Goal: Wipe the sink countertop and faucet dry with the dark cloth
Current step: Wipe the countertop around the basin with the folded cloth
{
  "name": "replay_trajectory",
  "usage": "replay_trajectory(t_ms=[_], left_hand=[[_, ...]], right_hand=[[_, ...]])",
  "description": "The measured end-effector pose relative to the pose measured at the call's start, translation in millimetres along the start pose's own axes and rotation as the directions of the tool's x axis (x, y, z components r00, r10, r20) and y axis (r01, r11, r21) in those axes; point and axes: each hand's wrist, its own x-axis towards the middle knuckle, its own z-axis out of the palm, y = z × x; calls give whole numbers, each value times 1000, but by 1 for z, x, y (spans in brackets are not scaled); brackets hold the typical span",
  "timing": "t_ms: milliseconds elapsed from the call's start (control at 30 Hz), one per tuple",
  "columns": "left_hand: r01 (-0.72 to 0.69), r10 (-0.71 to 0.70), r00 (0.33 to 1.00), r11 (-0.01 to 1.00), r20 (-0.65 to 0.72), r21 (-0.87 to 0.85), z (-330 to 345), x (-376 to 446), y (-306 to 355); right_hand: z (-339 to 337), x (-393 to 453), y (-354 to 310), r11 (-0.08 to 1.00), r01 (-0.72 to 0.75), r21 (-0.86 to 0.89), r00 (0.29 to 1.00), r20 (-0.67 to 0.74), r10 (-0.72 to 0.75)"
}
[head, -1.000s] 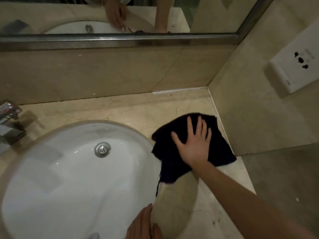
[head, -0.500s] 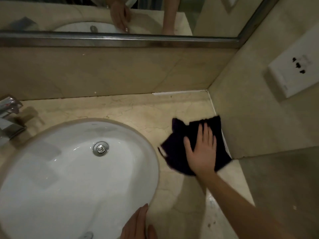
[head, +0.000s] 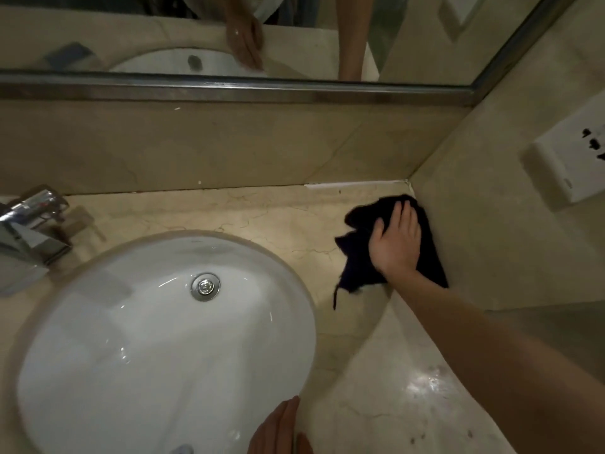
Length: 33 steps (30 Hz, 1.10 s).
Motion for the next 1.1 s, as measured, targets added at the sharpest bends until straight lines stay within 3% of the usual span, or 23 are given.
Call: replay_trajectory(t_ms=[33, 133, 300, 367, 500, 633, 733, 800, 867, 1000, 1100], left_hand=[[-65, 66, 998, 996, -21, 69, 5, 0, -5], [6, -7, 1000, 1000, 19, 16, -8, 3, 2], [66, -66, 998, 997, -1, 50, -8, -4, -3], [115, -115, 993, 993, -5, 32, -12, 2, 5], [136, -132, 990, 986, -50, 101, -5, 34, 20], [67, -65, 998, 980, -18, 187, 7, 43, 15], [9, 12, 998, 950, -64, 311, 17, 39, 5], [20, -13, 1000, 926, -20, 376, 19, 41, 1], [13, -20, 1000, 904, 13, 427, 21, 44, 2], [36, -81, 993, 901, 86, 433, 22, 45, 1], [1, -54, 993, 896, 107, 443, 20, 45, -3]], right_hand=[[2, 7, -11, 1000, -10, -4, 1000, -6, 10], [9, 9, -43, 1000, 30, 4, 999, 13, -30], [19, -86, -56, 922, 386, 35, 920, 62, -388], [15, -138, -29, 897, 439, 50, 892, 96, -442], [11, -169, 10, 916, 397, 57, 911, 96, -401], [14, -104, 3, 988, 155, 19, 988, -8, -155], [8, -32, -6, 999, -43, -6, 999, -12, 43], [8, -3, -25, 993, -122, -2, 992, -28, 122], [15, 2, -60, 996, -88, 1, 995, -51, 88], [42, -41, -147, 988, 153, 0, 988, -28, -153], [55, -66, -201, 965, 253, 69, 967, -17, -253]])
